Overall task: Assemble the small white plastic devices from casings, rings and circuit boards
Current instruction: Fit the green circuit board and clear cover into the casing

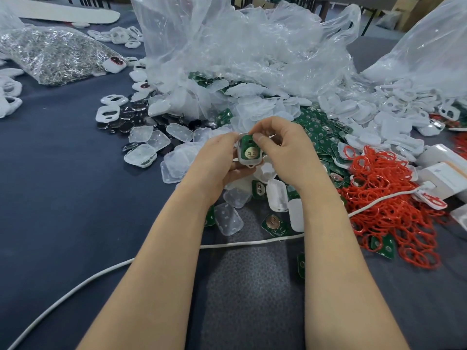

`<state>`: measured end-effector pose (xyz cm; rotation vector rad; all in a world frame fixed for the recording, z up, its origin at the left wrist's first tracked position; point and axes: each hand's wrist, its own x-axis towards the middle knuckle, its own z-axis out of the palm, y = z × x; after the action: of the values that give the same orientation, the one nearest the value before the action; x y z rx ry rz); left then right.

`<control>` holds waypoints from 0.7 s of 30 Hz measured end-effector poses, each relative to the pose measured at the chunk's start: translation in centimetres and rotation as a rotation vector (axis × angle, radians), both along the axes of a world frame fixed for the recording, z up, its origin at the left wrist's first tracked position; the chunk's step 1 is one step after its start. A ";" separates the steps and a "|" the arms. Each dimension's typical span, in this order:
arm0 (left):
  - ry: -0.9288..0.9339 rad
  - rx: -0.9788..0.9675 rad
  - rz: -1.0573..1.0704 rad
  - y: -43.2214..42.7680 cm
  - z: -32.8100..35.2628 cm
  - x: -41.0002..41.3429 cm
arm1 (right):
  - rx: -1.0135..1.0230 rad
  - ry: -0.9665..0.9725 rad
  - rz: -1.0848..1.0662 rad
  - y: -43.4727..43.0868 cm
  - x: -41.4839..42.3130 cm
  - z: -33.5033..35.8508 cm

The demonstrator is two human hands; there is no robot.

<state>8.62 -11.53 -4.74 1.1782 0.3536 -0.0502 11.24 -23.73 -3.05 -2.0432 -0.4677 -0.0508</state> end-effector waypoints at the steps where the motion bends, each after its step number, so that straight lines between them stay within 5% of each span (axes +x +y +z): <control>1: -0.002 0.003 0.000 0.0 0.0 0.0 | -0.001 0.001 0.000 0.0 0.0 0.0; 21: -0.014 0.027 -0.004 0.1 -0.3 0.0 | -0.105 -0.102 -0.074 0.1 -0.2 -0.3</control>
<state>8.60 -11.44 -5.04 1.2057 0.3411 -0.0406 11.05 -23.61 -3.33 -2.1686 -0.4659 -0.1789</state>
